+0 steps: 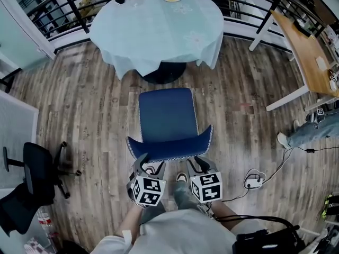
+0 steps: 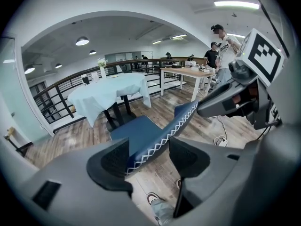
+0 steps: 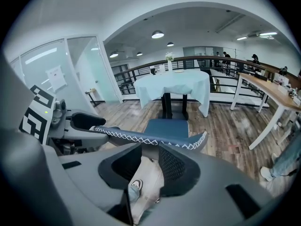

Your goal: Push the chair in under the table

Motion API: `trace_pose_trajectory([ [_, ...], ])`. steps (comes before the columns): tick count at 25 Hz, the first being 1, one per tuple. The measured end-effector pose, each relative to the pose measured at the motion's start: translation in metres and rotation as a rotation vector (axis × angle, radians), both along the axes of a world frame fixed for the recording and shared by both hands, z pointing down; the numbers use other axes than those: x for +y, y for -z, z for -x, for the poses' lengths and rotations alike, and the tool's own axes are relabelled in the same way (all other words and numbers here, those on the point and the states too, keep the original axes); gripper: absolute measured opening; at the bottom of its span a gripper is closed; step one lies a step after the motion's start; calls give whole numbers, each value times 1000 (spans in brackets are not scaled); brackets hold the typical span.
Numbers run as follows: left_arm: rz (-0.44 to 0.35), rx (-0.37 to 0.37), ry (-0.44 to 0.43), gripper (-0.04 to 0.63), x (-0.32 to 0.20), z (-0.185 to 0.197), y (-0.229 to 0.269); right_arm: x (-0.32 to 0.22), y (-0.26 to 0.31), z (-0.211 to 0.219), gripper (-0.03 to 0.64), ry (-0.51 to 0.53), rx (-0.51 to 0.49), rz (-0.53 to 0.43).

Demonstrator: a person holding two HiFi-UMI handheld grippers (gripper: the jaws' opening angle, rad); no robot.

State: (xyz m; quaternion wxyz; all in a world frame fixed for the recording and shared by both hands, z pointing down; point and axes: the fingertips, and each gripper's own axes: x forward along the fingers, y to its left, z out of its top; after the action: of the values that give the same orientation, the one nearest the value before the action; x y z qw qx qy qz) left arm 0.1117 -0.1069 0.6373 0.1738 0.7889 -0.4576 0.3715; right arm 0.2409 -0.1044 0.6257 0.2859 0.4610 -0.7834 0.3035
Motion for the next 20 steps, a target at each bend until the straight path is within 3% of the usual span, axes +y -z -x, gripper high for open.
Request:
trace_pose_trajectory([
  [20,-12,6,4,264,-50,5,5,-52,5,5,118,-5,0,-20],
])
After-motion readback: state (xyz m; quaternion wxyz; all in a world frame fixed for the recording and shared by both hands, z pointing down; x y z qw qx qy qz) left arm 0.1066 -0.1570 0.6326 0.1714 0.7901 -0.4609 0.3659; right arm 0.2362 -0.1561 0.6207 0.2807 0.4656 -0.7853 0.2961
